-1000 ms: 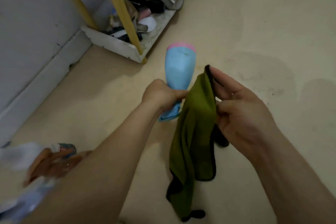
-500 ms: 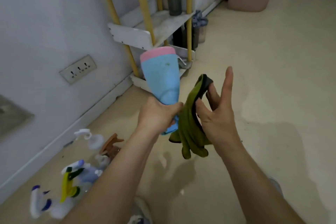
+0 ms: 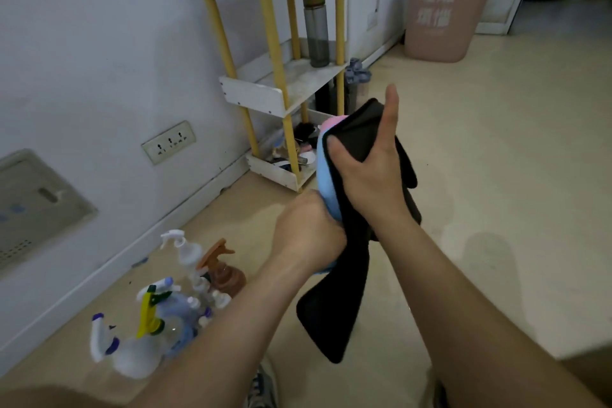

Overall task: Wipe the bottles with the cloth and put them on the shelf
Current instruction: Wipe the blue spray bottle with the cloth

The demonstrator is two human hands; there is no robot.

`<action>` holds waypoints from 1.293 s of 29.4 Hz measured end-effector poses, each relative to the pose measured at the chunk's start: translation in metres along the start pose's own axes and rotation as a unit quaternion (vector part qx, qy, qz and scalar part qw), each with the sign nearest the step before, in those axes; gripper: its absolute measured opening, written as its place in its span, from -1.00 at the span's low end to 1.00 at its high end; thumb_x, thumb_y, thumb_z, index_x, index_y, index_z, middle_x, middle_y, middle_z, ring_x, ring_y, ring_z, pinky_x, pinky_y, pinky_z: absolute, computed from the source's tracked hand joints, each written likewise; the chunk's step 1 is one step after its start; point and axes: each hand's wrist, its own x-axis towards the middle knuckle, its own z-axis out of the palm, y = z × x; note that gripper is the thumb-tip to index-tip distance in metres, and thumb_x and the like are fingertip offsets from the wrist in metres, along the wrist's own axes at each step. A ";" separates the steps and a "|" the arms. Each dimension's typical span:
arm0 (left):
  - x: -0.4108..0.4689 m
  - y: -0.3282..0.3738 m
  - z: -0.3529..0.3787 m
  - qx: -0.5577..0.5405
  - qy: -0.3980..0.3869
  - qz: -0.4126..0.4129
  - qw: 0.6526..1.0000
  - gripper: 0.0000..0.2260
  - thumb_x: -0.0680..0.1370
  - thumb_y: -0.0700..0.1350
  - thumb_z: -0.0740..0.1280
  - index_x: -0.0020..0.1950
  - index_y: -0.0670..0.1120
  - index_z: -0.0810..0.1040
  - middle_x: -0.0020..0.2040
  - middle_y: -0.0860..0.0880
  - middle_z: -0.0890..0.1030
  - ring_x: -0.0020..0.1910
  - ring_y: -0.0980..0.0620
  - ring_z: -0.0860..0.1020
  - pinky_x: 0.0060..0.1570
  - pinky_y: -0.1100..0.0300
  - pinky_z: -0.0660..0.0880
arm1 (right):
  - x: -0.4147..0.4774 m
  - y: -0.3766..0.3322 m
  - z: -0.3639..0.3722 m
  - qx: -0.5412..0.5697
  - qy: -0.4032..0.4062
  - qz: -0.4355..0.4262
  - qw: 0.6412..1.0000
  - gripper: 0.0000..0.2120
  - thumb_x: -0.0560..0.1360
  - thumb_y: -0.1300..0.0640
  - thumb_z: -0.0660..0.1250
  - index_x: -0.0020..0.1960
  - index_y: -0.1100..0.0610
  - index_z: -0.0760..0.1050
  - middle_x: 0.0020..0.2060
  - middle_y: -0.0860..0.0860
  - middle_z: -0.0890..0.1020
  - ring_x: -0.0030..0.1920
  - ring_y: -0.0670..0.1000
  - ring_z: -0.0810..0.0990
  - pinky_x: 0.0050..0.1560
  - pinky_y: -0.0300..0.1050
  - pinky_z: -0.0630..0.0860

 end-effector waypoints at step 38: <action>0.019 -0.068 -0.028 -0.454 -0.340 -0.034 0.823 -0.28 0.23 0.59 0.18 0.15 0.17 0.63 0.11 0.04 0.63 0.10 0.12 0.61 0.26 0.08 0.44 | -0.043 0.028 -0.057 0.394 -0.298 0.324 0.807 -0.35 -0.13 -0.12 0.72 -0.09 0.10 0.74 -0.11 0.11 0.73 -0.18 0.09 0.72 -0.25 -0.10 0.64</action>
